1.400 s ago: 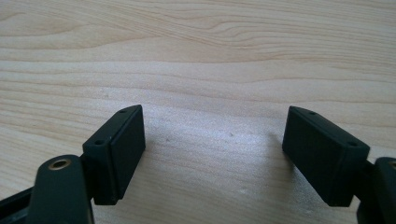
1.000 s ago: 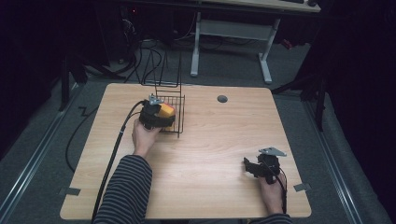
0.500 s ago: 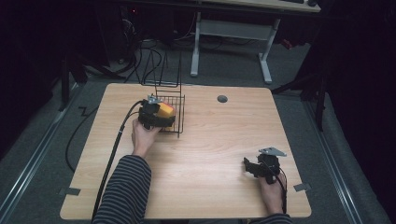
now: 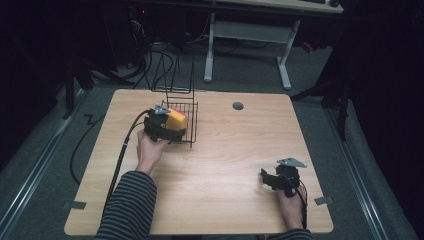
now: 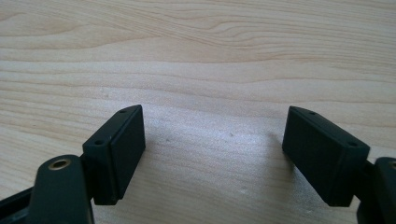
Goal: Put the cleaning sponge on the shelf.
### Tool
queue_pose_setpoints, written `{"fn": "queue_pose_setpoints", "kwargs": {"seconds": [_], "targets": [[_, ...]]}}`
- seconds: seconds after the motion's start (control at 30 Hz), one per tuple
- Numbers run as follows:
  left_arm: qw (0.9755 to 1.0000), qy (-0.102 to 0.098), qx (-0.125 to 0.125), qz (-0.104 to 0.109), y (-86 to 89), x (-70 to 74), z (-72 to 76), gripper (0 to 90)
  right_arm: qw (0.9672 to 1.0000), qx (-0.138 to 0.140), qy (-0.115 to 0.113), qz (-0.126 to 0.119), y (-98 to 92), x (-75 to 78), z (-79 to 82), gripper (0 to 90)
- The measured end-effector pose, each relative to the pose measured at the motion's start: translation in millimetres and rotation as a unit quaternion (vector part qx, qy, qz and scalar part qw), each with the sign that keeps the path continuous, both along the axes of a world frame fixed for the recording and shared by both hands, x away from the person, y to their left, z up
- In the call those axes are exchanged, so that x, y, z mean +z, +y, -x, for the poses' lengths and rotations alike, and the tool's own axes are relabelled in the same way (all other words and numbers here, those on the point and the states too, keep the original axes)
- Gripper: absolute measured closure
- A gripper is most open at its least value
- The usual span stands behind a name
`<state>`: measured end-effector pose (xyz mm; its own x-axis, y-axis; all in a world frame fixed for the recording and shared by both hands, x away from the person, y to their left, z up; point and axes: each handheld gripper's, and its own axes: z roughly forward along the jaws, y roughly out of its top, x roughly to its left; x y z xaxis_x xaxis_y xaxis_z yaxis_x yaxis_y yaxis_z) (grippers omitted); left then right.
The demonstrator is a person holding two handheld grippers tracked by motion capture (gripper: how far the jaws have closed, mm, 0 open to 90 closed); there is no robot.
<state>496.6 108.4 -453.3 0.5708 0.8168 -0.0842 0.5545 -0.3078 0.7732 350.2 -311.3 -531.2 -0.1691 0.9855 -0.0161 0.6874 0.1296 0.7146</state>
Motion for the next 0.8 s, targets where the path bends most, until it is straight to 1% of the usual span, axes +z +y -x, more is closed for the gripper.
{"fn": "queue_pose_setpoints", "kwargs": {"seconds": [0.3, 0.5, 0.8], "targets": [[0.9998, -0.020, -0.004, 0.005, 10.8, 8.5, 14.3, 2.2, 1.0000, 0.000, 0.000, 0.000, 0.0, 0.0, 0.0, 21.4], [0.9995, -0.027, -0.013, 0.012, 15.4, 13.9, 22.5, 4.2, 1.0000, 0.001, 0.000, 0.000, -0.1, 0.0, 0.0, 21.4], [0.9993, -0.034, -0.011, 0.013, 22.7, 17.6, 32.1, 5.8, 1.0000, 0.001, 0.000, 0.000, 0.0, 0.0, 0.1, 21.4]]}}
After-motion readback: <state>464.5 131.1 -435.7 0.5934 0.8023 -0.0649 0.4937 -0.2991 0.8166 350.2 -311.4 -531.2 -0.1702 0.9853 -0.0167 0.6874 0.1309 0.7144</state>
